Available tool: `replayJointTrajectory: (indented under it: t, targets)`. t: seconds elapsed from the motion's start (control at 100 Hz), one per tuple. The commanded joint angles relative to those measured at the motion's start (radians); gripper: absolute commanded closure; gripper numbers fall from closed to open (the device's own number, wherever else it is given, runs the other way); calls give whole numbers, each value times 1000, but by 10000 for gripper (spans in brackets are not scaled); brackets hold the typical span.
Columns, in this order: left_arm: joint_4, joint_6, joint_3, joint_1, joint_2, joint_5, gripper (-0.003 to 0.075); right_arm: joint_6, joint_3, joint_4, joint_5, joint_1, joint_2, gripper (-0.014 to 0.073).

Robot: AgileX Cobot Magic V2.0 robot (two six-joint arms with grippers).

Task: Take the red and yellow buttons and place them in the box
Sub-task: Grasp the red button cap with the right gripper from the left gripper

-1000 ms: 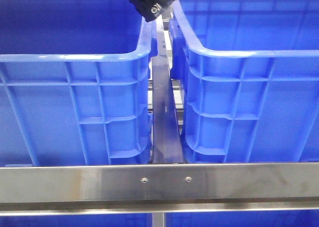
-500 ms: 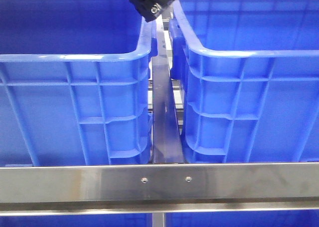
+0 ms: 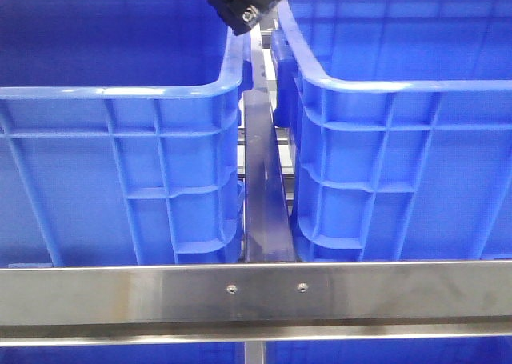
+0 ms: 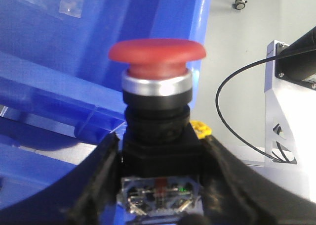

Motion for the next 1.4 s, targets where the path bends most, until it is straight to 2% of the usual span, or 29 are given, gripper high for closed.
replayJointTrajectory:
  t: [0.0,0.21,0.61,0.94,1.09,1.16,1.39]
  targets:
    - [-64,2,-32,-6,-39,-10,587,-48,-35,110,10,46,34,18]
    - [-64,2,-32,-6,-39,-10,587,-120,-37,218,13,125,111,18]
    - [-64,2,-32,-6,-39,-10,587,-154,-75,235,88,150,152,24]
    - [-64,2,-32,-6,-39,-10,587,-160,-75,233,106,150,153,141]
    - [-64,2,-32,-6,-39,-10,587,-160,-75,233,119,150,153,320]
    - [-66,2,-32,-6,-39,-10,587,-160,-75,233,124,150,153,375]
    - [-66,2,-32,-6,-39,-12,573,-160,-75,233,126,150,153,381]
